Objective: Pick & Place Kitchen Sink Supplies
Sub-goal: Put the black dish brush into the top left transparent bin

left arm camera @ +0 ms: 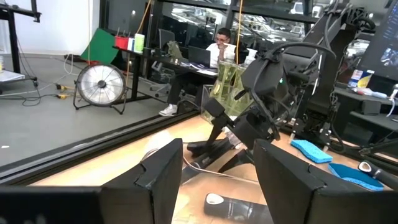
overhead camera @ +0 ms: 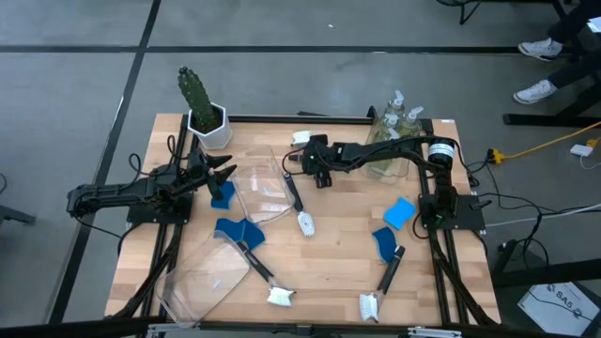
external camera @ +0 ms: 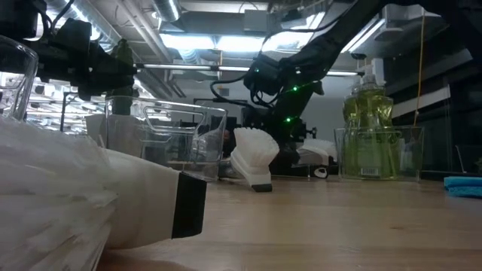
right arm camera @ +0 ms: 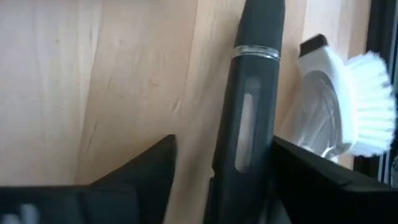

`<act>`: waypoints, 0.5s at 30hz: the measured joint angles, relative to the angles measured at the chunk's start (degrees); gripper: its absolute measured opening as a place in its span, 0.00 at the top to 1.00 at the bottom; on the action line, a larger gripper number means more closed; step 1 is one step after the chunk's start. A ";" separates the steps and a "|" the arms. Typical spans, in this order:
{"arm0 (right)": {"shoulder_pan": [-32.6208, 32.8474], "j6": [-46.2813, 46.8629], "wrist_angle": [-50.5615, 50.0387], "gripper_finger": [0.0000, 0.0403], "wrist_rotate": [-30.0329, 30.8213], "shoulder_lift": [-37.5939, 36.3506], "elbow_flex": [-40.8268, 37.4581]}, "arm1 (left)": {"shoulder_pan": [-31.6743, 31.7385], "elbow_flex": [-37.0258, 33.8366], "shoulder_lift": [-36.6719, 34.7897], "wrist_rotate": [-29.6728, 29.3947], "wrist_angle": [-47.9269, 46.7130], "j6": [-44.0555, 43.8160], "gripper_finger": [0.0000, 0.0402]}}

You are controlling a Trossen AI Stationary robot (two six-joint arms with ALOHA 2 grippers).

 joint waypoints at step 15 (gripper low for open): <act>0.42 12.77 -7.94 0.73 -1.07 0.07 5.55 | 0.01 0.01 0.00 -0.02 0.00 0.00 0.52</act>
